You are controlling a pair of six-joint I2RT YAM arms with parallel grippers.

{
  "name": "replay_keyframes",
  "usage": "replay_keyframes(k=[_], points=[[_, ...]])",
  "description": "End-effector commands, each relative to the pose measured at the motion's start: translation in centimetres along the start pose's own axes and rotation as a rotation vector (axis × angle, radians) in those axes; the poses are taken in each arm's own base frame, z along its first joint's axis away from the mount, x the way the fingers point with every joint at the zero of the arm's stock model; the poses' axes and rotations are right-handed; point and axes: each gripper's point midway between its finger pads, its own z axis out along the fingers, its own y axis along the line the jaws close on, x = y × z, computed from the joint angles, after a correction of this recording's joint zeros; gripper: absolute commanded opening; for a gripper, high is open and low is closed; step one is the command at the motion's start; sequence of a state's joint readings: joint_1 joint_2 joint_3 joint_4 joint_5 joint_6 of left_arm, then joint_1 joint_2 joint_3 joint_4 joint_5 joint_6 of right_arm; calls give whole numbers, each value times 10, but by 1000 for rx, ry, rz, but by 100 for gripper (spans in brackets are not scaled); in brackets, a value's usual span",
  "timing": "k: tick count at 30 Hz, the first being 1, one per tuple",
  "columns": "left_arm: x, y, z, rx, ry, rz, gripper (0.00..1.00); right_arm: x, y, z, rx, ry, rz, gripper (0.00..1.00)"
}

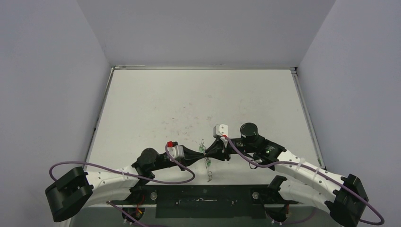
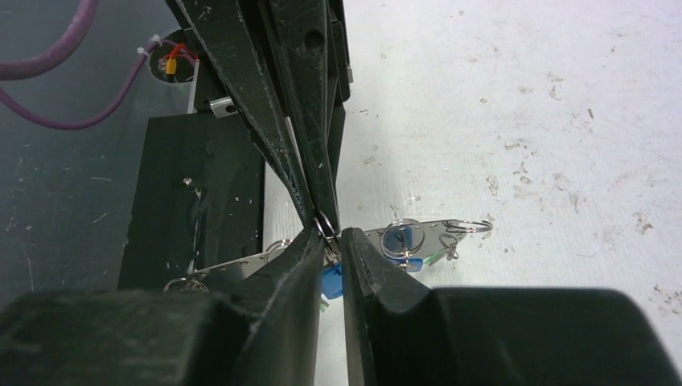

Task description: Put the keys on the keyring

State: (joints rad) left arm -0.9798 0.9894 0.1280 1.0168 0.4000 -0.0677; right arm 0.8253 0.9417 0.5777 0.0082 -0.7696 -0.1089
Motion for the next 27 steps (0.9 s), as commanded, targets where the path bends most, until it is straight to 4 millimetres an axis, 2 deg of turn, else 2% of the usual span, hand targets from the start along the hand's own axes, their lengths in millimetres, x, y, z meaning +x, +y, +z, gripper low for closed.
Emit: replay_keyframes(k=[1, 3, 4, 11, 16, 27], points=[[-26, -1, 4, 8, -84, 26, 0, -21, 3, 5, -53, -71, -40, 13], [-26, -1, 4, 6, -85, 26, 0, -19, 5, 6, -67, -63, -37, 1], [-26, -1, 4, 5, -85, 25, 0, -19, 5, 6, -68, -61, -37, 0], [-17, 6, 0, -37, -37, 32, 0, -12, 1, -1, -29, 33, -5, 0], [-13, 9, -5, -60, 29, 50, 18, -4, -1, -6, -20, 155, 44, 0], [-16, 10, -13, -65, 104, 99, 24, -10, 1, -10, 2, 337, 108, 0]])
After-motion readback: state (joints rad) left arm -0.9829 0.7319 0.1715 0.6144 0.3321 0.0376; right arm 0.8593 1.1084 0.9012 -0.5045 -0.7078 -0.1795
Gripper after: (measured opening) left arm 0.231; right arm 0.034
